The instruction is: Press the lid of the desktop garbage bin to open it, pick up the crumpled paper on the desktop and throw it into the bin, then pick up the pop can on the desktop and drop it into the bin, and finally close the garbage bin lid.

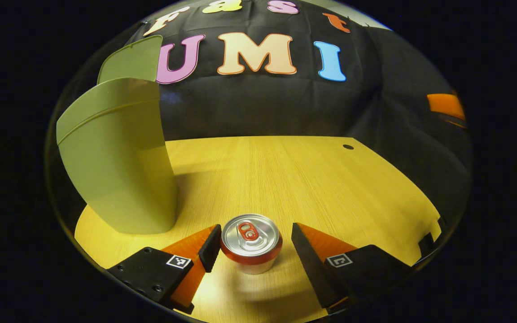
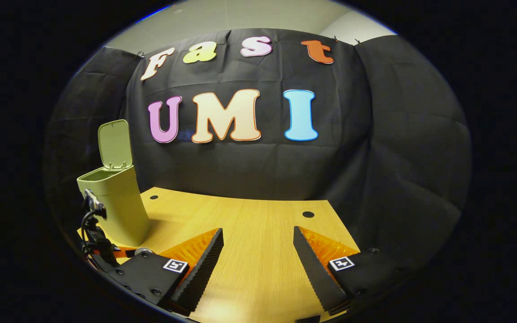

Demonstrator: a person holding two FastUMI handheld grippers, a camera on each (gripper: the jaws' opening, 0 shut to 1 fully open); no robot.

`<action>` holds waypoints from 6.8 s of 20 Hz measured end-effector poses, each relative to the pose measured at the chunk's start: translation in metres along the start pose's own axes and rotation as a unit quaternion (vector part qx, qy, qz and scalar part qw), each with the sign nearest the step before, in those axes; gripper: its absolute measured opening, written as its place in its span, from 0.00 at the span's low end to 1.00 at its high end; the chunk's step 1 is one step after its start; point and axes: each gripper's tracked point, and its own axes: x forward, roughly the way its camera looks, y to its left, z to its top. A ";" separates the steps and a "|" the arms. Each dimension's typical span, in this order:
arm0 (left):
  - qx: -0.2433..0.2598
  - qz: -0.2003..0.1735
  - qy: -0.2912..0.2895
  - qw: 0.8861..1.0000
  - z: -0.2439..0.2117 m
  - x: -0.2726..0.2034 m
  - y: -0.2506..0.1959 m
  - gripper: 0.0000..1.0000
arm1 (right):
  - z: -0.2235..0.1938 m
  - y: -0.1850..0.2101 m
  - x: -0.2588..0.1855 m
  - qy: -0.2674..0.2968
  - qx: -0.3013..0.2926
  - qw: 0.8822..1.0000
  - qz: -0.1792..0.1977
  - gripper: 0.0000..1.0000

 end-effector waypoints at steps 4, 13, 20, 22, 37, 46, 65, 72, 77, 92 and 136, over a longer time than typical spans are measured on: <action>-0.001 0.000 -0.005 1.000 0.007 -0.003 0.004 0.77 | -0.001 0.003 -0.002 0.001 -0.003 1.000 0.000 0.98; 0.009 -0.013 -0.091 0.996 0.107 -0.006 0.019 0.77 | 0.000 0.031 -0.006 -0.001 0.002 1.000 0.013 0.98; 0.022 -0.022 -0.182 0.983 0.204 -0.018 0.033 0.76 | -0.003 0.054 -0.014 -0.003 0.002 1.000 0.025 0.98; 0.021 -0.016 -0.211 0.977 0.234 -0.026 0.044 0.76 | -0.003 0.059 -0.015 -0.003 0.004 1.000 0.027 0.98; -0.016 0.124 -0.268 0.955 0.293 -0.077 0.202 0.76 | 0.002 0.090 -0.006 -0.010 0.021 0.999 0.048 0.98; -0.039 0.158 -0.251 0.954 0.269 -0.077 0.258 0.78 | 0.007 0.128 0.005 -0.009 0.011 0.998 0.063 0.98; 0.018 0.083 -0.333 0.939 0.453 -0.092 0.309 0.89 | 0.002 0.184 0.011 -0.016 0.022 0.999 0.017 0.98; -0.007 0.081 -0.287 0.954 0.434 -0.067 0.308 0.89 | -0.011 0.165 0.006 -0.004 0.023 1.000 0.012 0.98; -0.008 0.099 -0.289 0.952 0.418 -0.086 0.299 0.89 | -0.007 0.160 0.007 -0.007 0.023 0.999 0.038 0.98; -0.052 0.119 -0.255 0.958 0.308 -0.117 0.257 0.91 | 0.001 0.159 0.007 -0.002 -0.004 0.993 0.119 0.98; 0.002 0.005 -0.328 0.945 0.275 -0.119 0.086 0.93 | 0.096 0.088 -0.003 -0.122 0.064 0.988 0.067 0.97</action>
